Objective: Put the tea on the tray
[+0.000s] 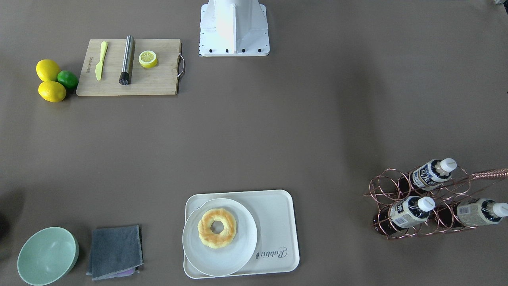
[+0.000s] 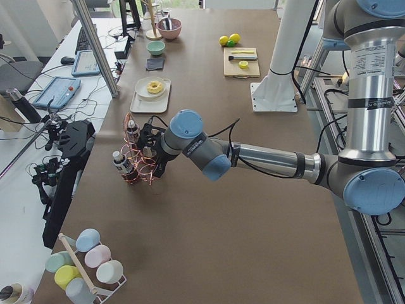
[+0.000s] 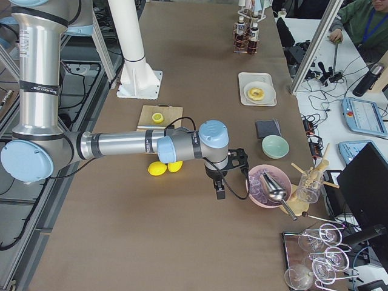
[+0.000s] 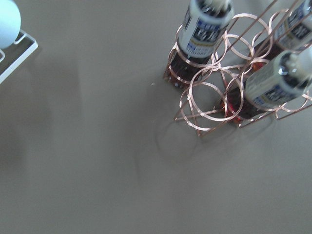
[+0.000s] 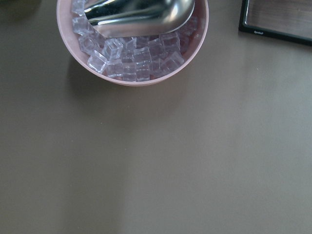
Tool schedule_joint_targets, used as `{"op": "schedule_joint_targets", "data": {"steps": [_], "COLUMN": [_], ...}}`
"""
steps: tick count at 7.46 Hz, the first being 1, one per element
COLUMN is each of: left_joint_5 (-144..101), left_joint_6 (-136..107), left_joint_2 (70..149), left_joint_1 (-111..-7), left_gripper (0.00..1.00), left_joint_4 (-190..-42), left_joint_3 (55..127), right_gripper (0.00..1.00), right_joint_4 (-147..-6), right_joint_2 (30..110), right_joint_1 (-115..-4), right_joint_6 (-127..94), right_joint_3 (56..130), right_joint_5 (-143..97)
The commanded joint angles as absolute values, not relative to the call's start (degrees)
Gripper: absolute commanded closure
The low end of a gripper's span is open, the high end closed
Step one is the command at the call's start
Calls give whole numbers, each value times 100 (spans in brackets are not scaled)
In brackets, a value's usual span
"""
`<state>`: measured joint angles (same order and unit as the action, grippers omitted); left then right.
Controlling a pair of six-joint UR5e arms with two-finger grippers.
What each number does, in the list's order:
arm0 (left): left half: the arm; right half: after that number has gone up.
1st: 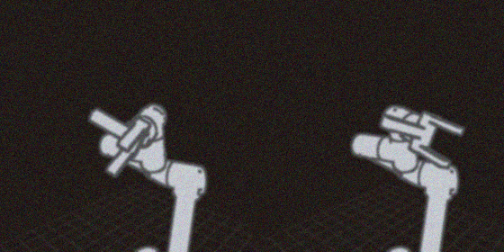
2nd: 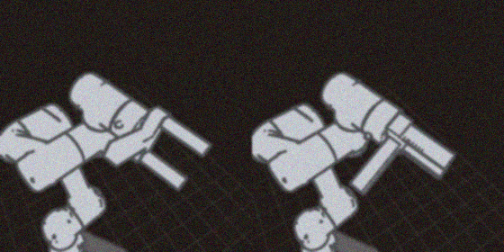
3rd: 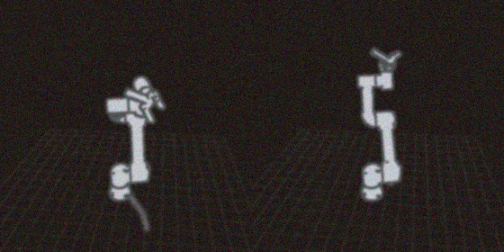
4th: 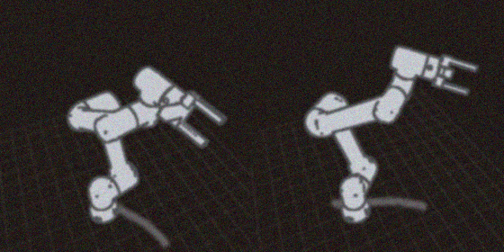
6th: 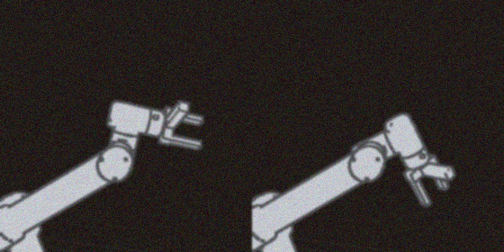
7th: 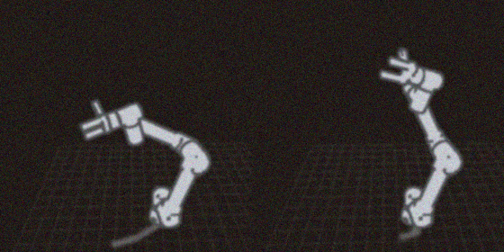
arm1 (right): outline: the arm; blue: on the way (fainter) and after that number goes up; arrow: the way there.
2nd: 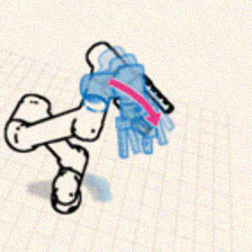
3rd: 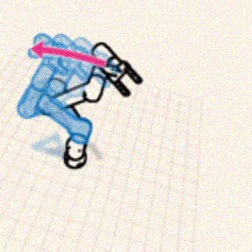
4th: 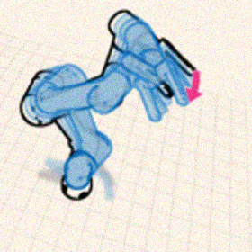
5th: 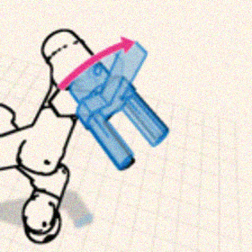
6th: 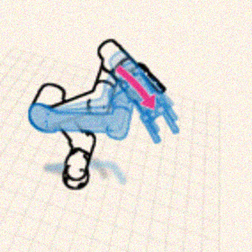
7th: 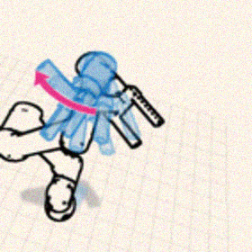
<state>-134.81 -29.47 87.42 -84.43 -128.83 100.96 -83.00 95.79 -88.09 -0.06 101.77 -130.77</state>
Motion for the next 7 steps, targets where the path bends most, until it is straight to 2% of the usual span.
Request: {"op": "schedule_joint_targets", "data": {"steps": [1, 3, 6, 7], "left_joint_5": [-11775, -10701, -10118, -9986], "left_joint_6": [-3709, -4451, -4719, -4746], "left_joint_2": [8911, 9025, 9281, 9377], "left_joint_1": [-7220, -6271, -6091, -6091], "left_gripper": [2, 3, 6, 7], "left_joint_4": [-13227, -13586, -13736, -14120], "left_joint_3": [10458, 10503, 10320, 10014], "right_gripper": [0, 0, 0, 0], "right_joint_4": [-7831, -7595, -7585, -7576], "right_joint_2": [9536, 9475, 9422, 9413], "right_joint_1": [-8807, -8632, -8517, -8517], "right_joint_6": [-35, -53, -53, -53], "right_joint_3": [10213, 10204, 10195, 10204], "right_joint_5": [-13122, -13113, -13096, -13096]}}
